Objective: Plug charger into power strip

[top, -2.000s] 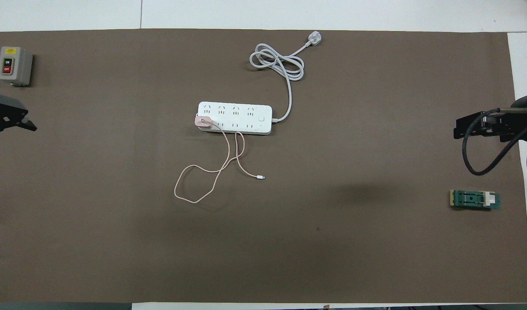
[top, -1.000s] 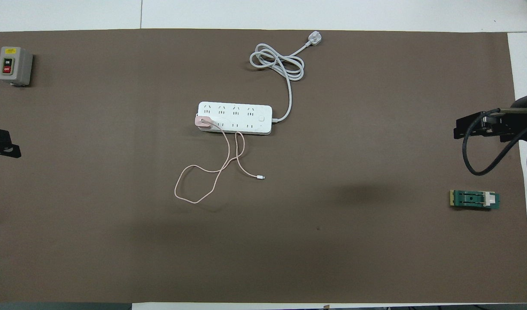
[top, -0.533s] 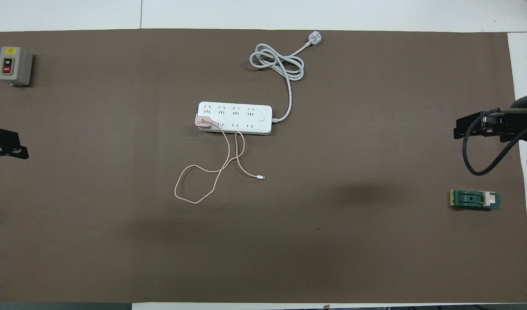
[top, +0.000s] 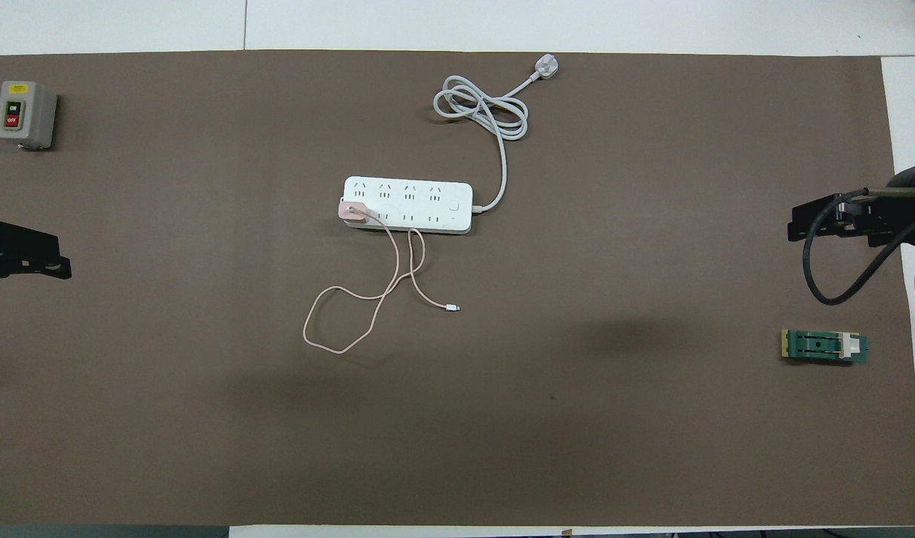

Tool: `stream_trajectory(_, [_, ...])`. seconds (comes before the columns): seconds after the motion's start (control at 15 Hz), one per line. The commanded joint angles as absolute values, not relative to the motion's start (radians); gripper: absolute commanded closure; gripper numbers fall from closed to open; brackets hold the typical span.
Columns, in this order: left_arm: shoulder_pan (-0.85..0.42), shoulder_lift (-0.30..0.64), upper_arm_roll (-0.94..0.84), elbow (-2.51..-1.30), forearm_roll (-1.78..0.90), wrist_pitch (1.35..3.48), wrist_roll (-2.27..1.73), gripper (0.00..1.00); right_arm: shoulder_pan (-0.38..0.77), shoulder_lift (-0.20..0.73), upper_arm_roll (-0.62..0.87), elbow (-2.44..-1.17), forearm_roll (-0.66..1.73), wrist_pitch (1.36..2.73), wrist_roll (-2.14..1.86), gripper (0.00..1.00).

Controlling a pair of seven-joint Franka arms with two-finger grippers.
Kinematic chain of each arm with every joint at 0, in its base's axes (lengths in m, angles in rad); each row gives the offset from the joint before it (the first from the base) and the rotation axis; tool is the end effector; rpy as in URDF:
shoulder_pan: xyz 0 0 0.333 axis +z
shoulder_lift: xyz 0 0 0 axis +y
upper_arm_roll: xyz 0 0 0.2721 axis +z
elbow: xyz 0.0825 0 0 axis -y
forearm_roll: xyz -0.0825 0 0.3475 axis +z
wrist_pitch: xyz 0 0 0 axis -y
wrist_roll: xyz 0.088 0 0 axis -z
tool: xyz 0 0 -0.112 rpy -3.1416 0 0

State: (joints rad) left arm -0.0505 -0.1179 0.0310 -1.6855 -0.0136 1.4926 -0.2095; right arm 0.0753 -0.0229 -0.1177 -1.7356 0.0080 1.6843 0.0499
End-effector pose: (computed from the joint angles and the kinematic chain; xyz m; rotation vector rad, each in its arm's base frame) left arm 0.4764 -0.0101 0.5782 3.1168 0.2956 -0.1199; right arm 0.5163 -0.0216 0.5249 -3.1274 0.1459 0.0448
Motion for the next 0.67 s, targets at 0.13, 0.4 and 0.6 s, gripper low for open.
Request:
stream_trajectory(0.13, [-0.067,-0.141,0.041,-1.717,-0.015,1.500,-0.051,0.00,0.067,-0.037,-0.112,-1.744,-0.005,1.678,0.049,0.00])
stream_trajectory(0.4, [-0.078,-0.141,0.041,-1.717,-0.015,1.506,0.005,0.00,0.067,-0.035,-0.112,-1.743,-0.003,1.678,0.049,0.00])
stream_trajectory(0.6, [-0.078,-0.143,0.041,-1.720,-0.015,1.508,0.005,0.00,0.067,-0.037,-0.112,-1.744,-0.003,1.678,0.049,0.00])
